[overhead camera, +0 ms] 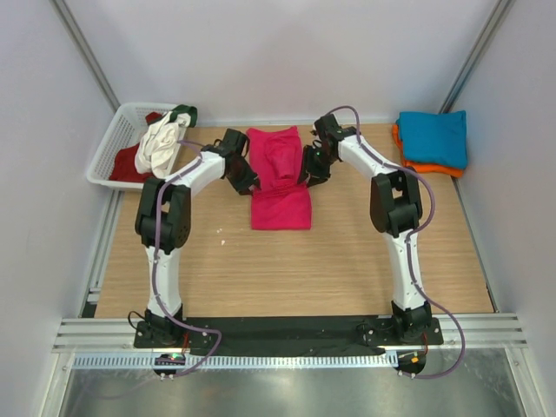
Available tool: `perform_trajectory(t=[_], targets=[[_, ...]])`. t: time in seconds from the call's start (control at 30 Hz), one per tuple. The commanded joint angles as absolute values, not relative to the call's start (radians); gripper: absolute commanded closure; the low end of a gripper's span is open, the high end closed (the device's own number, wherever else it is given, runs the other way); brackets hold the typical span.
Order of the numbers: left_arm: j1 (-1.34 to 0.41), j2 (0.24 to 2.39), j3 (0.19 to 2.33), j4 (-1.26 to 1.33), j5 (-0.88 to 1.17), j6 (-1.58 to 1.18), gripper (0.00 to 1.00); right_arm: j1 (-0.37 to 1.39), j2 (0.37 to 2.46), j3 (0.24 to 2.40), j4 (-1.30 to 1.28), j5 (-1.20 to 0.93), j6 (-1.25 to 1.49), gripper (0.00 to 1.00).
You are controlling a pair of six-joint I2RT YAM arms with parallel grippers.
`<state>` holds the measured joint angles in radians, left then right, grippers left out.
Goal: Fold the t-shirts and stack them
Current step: Fold the tshirt
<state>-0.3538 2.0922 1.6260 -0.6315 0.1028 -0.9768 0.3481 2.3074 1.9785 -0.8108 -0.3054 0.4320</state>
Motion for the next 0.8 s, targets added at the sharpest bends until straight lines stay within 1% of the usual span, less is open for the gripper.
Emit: perform_trajectory(t=[0.0, 0.03, 0.07, 0.1, 0.13, 0.17, 0.23, 0.3, 0.33, 0.4, 0.43, 0.53, 0.6, 0.63, 0.67, 0.73, 0.77], targets=[[-0.333, 2.102, 1.703, -0.588, 0.127, -0.945, 0.59, 0.328, 2.293, 2.072, -0.795, -0.376, 0.402, 0.51], [-0.328, 2.103, 1.718, -0.572, 0.132, -0.933, 0.47, 0.324, 2.287, 2.086, -0.782, -0.402, 0.402, 0.47], [-0.327, 2.106, 1.735, -0.572, 0.133, -0.917, 0.3, 0.324, 2.281, 2.124, -0.772, -0.408, 0.399, 0.43], [-0.324, 2.109, 1.762, -0.58, 0.13, -0.895, 0.25, 0.324, 2.275, 2.143, -0.767, -0.411, 0.393, 0.35], [-0.319, 2.111, 1.808, -0.609, 0.118, -0.882, 0.23, 0.327, 2.263, 2.161, -0.77, -0.41, 0.396, 0.31], [-0.319, 2.109, 1.828, -0.624, 0.112, -0.871, 0.21, 0.325, 2.257, 2.187, -0.779, -0.405, 0.397, 0.29], [-0.318, 2.083, 1.853, -0.655, 0.088, -0.838, 0.21, 0.325, 2.229, 2.188, -0.787, -0.408, 0.402, 0.28], [-0.319, 2.016, 1.836, -0.652, 0.095, -0.818, 0.21, 0.325, 2.2, 2.134, -0.776, -0.426, 0.402, 0.28], [-0.321, 1.984, 1.786, -0.637, 0.11, -0.813, 0.21, 0.324, 2.163, 2.102, -0.749, -0.434, 0.405, 0.28], [-0.333, 1.897, 1.709, -0.562, 0.169, -0.816, 0.2, 0.324, 2.122, 1.984, -0.709, -0.466, 0.435, 0.28], [-0.339, 1.875, 1.637, -0.534, 0.22, -0.837, 0.2, 0.325, 2.087, 1.9, -0.659, -0.488, 0.449, 0.28], [-0.38, 1.822, 1.545, -0.465, 0.256, -0.892, 0.18, 0.325, 2.053, 1.763, -0.554, -0.557, 0.517, 0.26], [-0.412, 1.812, 1.464, -0.413, 0.252, -0.923, 0.14, 0.328, 2.034, 1.718, -0.519, -0.58, 0.54, 0.16], [-0.42, 1.806, 1.43, -0.388, 0.25, -0.966, 0.11, 0.328, 2.03, 1.68, -0.485, -0.58, 0.569, 0.08], [-0.426, 1.802, 1.366, -0.315, 0.252, -0.998, 0.11, 0.33, 2.023, 1.658, -0.46, -0.578, 0.581, 0.06], [-0.428, 1.798, 1.29, -0.22, 0.253, -1.085, 0.1, 0.333, 2.02, 1.599, -0.376, -0.578, 0.632, 0.04], [-0.426, 1.799, 1.229, -0.13, 0.247, -1.106, 0.1, 0.333, 2.029, 1.585, -0.355, -0.571, 0.65, 0.03]])
